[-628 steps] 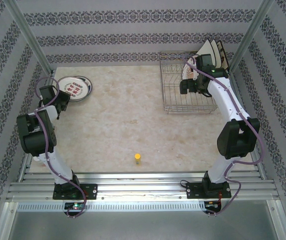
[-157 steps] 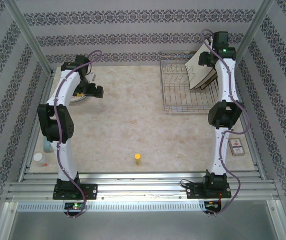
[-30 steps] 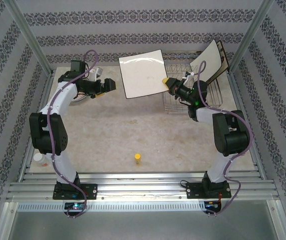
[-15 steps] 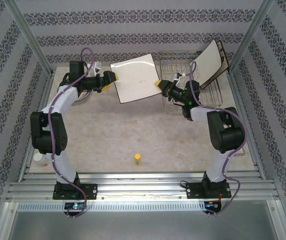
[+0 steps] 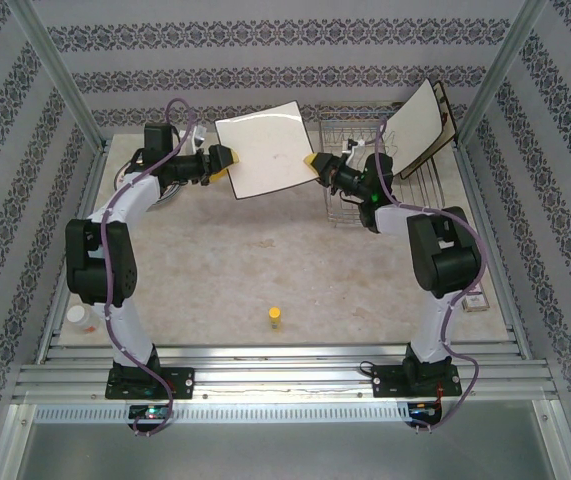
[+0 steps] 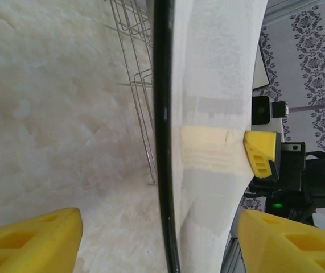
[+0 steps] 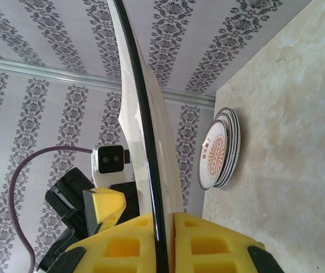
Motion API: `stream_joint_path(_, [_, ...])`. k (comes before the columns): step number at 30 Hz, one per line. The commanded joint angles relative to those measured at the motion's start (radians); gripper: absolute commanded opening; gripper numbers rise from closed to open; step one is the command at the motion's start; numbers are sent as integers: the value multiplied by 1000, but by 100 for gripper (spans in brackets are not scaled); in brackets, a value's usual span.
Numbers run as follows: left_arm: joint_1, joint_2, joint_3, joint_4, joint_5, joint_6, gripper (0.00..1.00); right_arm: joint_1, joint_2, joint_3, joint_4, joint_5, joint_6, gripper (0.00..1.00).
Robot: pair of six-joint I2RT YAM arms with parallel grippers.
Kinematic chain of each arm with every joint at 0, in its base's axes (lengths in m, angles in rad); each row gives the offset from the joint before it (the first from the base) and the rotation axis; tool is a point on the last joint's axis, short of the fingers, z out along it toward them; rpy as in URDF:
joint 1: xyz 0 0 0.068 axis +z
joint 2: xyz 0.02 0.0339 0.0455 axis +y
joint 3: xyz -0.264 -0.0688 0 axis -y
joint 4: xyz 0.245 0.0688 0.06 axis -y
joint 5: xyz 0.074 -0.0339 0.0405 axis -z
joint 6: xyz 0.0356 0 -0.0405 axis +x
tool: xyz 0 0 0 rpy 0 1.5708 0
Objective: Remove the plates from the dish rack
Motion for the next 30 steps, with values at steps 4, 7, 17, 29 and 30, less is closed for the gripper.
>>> stream_joint_path(4, [-15, 31, 10, 54, 30, -5, 49, 26, -2, 84, 159, -24, 36, 0])
stream_joint_path(7, [-15, 35, 20, 45, 32, -4, 32, 28, 0, 93, 153, -29, 36, 0])
stream_joint_path(17, [-17, 48, 25, 91, 48, -45, 0, 30, 23, 114, 142, -45, 43, 4])
stream_joint_path(29, [-15, 20, -91, 396, -5, -239, 0, 8, -50, 137, -149, -25, -124, 98])
stream_joint_path(30, [-14, 18, -96, 410, -8, -251, 0, 6, -62, 140, -206, -22, -159, 98])
